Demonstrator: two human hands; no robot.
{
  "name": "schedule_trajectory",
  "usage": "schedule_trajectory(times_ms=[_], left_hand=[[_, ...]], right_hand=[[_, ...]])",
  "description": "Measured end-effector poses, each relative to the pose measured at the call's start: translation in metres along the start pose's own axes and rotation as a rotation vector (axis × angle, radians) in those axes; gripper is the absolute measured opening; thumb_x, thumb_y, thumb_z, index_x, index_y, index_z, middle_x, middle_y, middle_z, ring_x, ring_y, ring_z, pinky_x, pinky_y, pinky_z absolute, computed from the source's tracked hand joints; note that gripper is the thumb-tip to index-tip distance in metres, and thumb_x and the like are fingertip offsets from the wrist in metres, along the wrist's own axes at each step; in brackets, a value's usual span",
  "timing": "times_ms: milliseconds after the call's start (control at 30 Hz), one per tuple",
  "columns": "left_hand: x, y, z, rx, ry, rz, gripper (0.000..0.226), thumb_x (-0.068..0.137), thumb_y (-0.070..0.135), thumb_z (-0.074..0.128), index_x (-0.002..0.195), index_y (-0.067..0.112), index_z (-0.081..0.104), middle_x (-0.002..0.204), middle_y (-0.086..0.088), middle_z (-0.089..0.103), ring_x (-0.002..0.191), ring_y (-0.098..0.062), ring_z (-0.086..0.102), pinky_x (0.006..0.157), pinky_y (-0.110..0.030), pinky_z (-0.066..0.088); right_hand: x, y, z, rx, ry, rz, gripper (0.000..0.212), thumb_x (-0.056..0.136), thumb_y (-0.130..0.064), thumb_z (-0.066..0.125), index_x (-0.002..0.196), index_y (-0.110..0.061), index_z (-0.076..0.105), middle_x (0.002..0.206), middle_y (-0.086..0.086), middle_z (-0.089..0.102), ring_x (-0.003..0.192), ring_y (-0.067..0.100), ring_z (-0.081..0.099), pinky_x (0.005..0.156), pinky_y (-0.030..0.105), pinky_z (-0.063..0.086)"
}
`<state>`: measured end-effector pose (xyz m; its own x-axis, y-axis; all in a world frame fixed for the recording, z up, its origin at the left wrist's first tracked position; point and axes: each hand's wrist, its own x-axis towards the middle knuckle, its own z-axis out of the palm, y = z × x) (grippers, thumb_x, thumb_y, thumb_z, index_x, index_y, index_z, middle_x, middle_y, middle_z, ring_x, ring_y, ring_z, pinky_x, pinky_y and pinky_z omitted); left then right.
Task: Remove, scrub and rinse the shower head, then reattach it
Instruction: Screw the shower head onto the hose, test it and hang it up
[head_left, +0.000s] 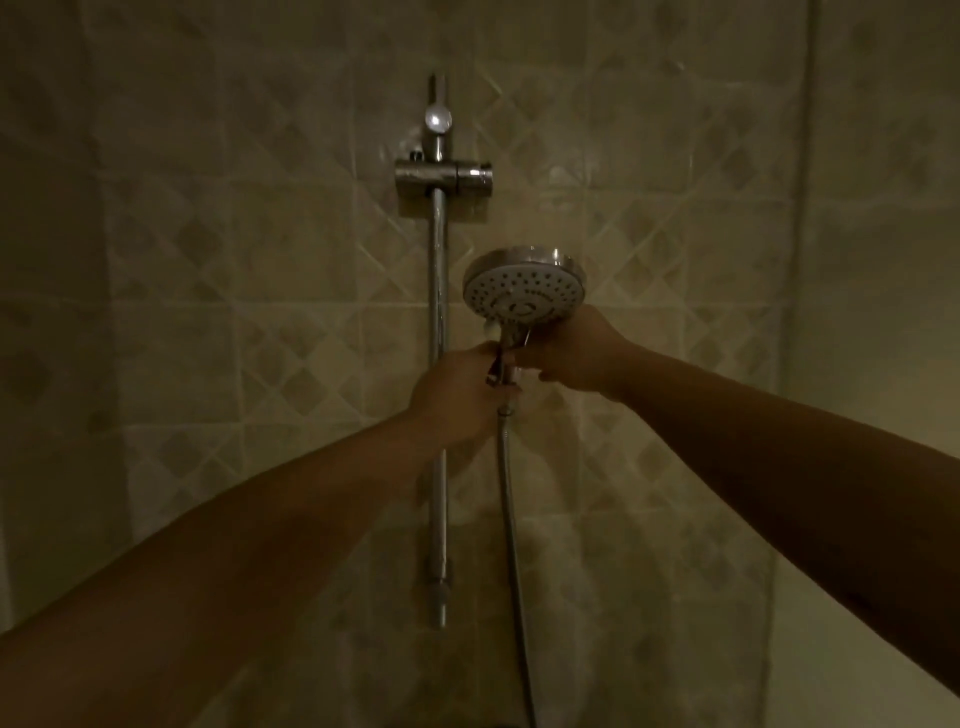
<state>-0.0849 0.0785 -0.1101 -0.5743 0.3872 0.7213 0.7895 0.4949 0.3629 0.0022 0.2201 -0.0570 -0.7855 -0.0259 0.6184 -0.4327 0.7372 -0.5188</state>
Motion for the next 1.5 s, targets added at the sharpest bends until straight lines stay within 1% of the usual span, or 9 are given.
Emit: schedule_trajectory(times_ms=[267,433,567,833,1067,1200,1300,1400,1500], left_hand=[[0.064,0.025,-0.068,-0.044,0.056,0.096,0.024,0.080,0.019,0.075,0.102,0.015,0.066,0.095,-0.003,0.070,0.090,-0.018,0.067,0.085,-0.040,0.055],[0.099,0.036,-0.098,0.021,0.096,0.095,0.020,0.078,0.024,0.078,0.091,0.024,0.062,0.084,0.008,0.067,0.085,-0.014,0.068,0.073,-0.030,0.055],[0.122,0.052,-0.118,0.076,0.146,0.148,0.021,0.080,0.022,0.076,0.093,0.017,0.061,0.089,-0.003,0.070,0.086,-0.018,0.067,0.079,-0.034,0.055],[0.151,0.075,-0.138,0.072,0.190,0.166,0.031,0.085,0.025,0.072,0.109,0.009,0.061,0.104,-0.007,0.070,0.094,-0.019,0.066,0.086,-0.036,0.055],[0.153,0.060,-0.146,0.058,0.274,0.185,0.027,0.087,0.033,0.067,0.112,0.020,0.066,0.095,0.003,0.068,0.083,-0.009,0.063,0.067,-0.014,0.050],[0.139,0.036,-0.151,0.360,0.345,0.247,0.028,0.095,0.041,0.047,0.118,0.030,0.060,0.103,0.000,0.068,0.090,-0.019,0.064,0.074,-0.036,0.054],[0.129,0.015,-0.145,0.628,0.268,0.335,0.041,0.093,0.038,0.049,0.133,0.029,0.050,0.127,-0.005,0.060,0.112,-0.025,0.056,0.082,-0.041,0.053],[0.126,0.004,-0.134,0.799,0.263,0.370,0.054,0.097,0.033,0.045,0.148,0.019,0.035,0.155,-0.015,0.032,0.140,-0.033,0.030,0.107,-0.046,0.040],[0.127,0.000,-0.122,0.872,0.310,0.333,0.058,0.099,0.031,0.042,0.152,0.017,0.024,0.159,-0.021,0.019,0.145,-0.039,0.019,0.116,-0.046,0.024]], right_hand=[[0.058,-0.040,-0.033,0.133,0.107,-0.066,0.026,0.083,-0.025,0.073,0.105,-0.019,0.061,0.102,0.002,0.069,0.091,0.019,0.069,0.077,0.039,0.061],[0.069,-0.008,-0.017,0.063,0.149,0.022,0.044,0.085,-0.011,0.067,0.127,-0.017,0.054,0.118,0.004,0.064,0.100,0.018,0.062,0.073,0.029,0.055],[0.089,-0.004,0.006,-0.049,0.135,-0.014,0.046,0.082,-0.026,0.074,0.123,-0.015,0.056,0.102,0.000,0.066,0.085,0.013,0.063,0.059,0.016,0.041],[0.135,-0.043,-0.008,0.053,0.498,-0.233,0.026,0.087,-0.025,0.066,0.112,-0.018,0.063,0.089,-0.014,0.060,0.071,-0.004,0.053,0.057,0.006,0.035],[0.152,-0.063,-0.021,-0.068,0.551,-0.318,0.015,0.087,-0.015,0.063,0.101,-0.011,0.065,0.077,-0.009,0.057,0.064,-0.003,0.052,0.053,-0.002,0.037],[0.163,-0.073,-0.030,-0.130,0.593,-0.303,0.025,0.087,-0.028,0.067,0.105,-0.011,0.068,0.090,0.000,0.067,0.071,0.006,0.053,0.054,0.007,0.031],[0.169,-0.079,-0.052,-0.148,0.602,-0.259,0.028,0.087,-0.027,0.068,0.107,-0.008,0.067,0.100,0.006,0.070,0.080,0.013,0.061,0.069,0.023,0.046],[0.174,-0.082,-0.070,-0.089,0.559,-0.233,0.031,0.087,-0.026,0.069,0.112,-0.009,0.064,0.105,0.010,0.071,0.086,0.022,0.070,0.081,0.038,0.058],[0.179,-0.084,-0.071,-0.072,0.521,-0.222,0.035,0.086,-0.024,0.069,0.116,-0.008,0.062,0.109,0.010,0.069,0.091,0.023,0.069,0.083,0.043,0.058]])
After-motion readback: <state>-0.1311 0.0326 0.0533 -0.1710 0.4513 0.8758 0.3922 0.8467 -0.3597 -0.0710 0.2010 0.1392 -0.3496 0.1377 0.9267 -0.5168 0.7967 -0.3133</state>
